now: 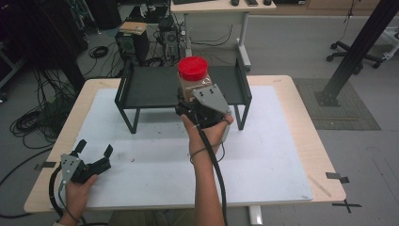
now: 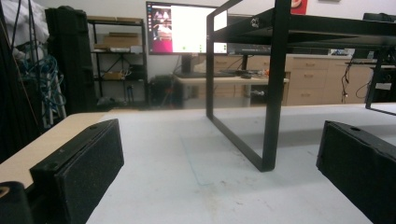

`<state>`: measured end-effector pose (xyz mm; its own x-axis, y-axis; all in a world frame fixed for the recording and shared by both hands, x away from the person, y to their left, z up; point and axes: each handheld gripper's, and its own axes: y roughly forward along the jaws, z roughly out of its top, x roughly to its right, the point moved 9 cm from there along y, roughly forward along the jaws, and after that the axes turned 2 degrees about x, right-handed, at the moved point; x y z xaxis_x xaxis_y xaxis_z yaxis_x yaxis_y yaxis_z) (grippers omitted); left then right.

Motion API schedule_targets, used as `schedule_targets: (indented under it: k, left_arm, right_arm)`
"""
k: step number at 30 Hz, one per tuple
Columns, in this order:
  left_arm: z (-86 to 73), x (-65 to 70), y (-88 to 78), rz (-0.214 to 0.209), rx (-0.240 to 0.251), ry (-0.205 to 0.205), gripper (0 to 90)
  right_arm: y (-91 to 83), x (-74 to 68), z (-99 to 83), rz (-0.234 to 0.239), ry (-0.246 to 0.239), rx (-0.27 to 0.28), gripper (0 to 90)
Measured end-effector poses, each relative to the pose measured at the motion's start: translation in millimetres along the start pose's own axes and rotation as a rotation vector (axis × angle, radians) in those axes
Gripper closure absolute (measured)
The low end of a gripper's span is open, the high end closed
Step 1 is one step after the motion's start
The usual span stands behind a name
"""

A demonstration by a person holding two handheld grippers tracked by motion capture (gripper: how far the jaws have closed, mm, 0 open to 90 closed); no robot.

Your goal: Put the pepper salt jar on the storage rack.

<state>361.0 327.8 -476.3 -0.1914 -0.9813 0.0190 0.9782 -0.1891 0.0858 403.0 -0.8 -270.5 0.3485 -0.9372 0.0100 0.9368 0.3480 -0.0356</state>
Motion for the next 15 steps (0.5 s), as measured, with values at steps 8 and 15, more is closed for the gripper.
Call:
schedule_targets:
  k: [8, 15]
  left_arm:
    - [-0.1, 0.1, 0.0, -0.001, -0.001, -0.001, 1.1]
    - [-0.1, 0.1, -0.1, -0.002, -0.001, -0.002, 1.1]
  right_arm:
    - [14.6, -2.1, 4.2, 0.0, 0.008, 0.003, 25.6]
    - [24.9, -3.1, 5.3, -0.003, 0.012, 0.0, 25.5]
